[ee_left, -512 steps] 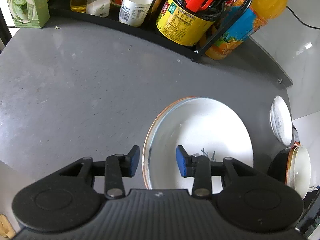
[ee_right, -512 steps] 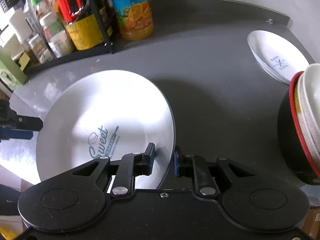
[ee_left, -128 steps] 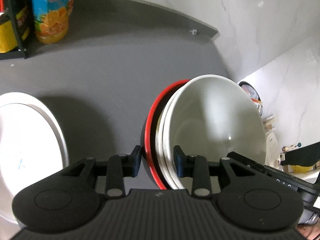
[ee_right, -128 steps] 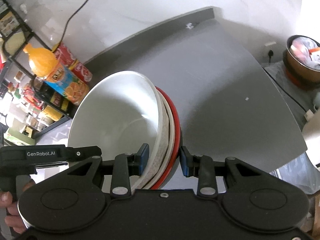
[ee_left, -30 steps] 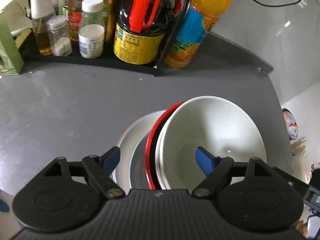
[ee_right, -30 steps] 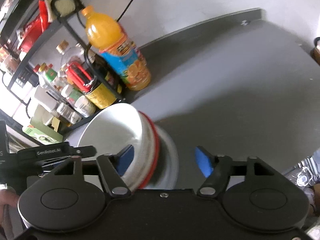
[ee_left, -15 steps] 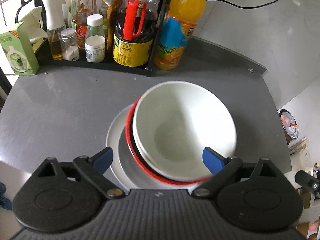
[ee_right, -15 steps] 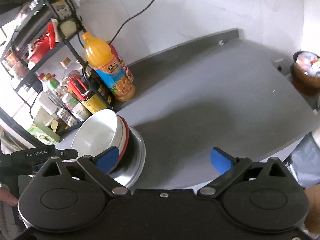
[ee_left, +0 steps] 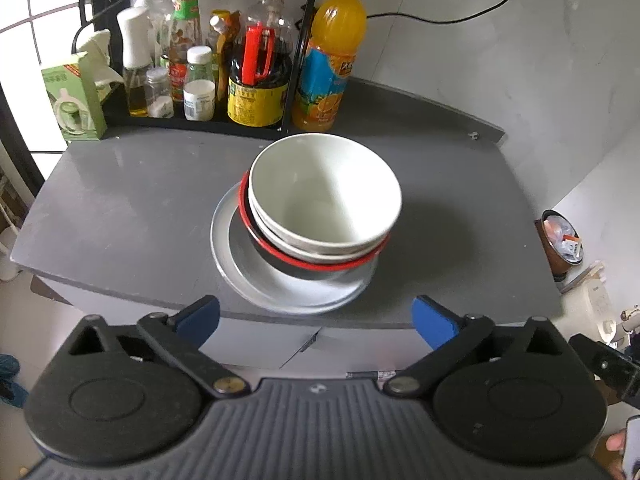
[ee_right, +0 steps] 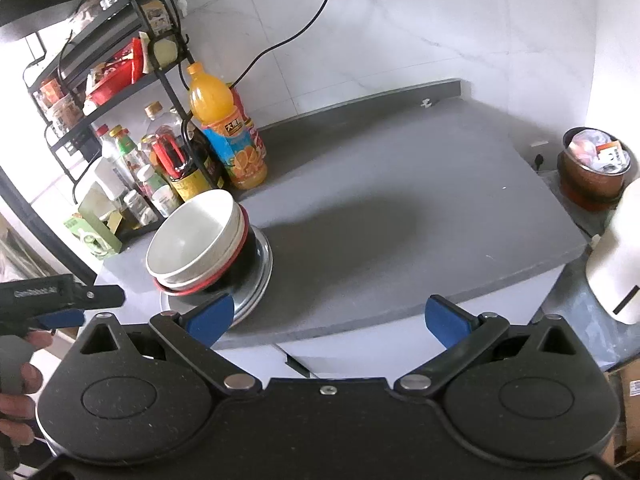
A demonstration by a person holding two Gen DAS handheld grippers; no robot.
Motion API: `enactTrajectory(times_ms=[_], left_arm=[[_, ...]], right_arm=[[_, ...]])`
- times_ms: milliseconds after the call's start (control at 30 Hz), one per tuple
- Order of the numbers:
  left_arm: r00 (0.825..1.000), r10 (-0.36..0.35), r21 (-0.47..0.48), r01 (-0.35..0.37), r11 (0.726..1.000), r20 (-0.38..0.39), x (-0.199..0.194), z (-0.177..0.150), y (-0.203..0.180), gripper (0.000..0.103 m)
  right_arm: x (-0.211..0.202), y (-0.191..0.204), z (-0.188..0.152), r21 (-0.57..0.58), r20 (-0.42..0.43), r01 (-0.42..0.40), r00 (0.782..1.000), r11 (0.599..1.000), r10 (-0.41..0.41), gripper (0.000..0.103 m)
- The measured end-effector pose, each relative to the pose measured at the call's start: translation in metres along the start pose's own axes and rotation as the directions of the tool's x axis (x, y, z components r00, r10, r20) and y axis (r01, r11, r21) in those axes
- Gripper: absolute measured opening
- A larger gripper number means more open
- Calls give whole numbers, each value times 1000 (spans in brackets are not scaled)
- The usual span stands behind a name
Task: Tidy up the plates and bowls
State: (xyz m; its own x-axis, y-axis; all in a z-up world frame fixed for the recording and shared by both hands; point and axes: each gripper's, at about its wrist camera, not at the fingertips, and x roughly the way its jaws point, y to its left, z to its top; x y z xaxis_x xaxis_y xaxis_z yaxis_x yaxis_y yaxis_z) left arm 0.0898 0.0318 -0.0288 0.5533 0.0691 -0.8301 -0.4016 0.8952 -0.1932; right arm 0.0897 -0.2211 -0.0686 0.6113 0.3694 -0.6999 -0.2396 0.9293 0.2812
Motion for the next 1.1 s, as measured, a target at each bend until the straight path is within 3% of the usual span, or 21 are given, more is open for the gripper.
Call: enactTrajectory(times_ms=[367,933,1100], left_arm=[[998,-23,59,20,998,50,-39,-33,12,102],[992,-119,198,107,974,49,-74,-58,78,102],[991,-115,237,97,967,63,-83,-61,87,102]], right_arm=[[-32,22,-23,-55,72,55,996,997,-51,103],[-56,93,-72,15,115,116,986,993,-117,103],[-62,109,-79,11,122,110,986,994,-111,103]])
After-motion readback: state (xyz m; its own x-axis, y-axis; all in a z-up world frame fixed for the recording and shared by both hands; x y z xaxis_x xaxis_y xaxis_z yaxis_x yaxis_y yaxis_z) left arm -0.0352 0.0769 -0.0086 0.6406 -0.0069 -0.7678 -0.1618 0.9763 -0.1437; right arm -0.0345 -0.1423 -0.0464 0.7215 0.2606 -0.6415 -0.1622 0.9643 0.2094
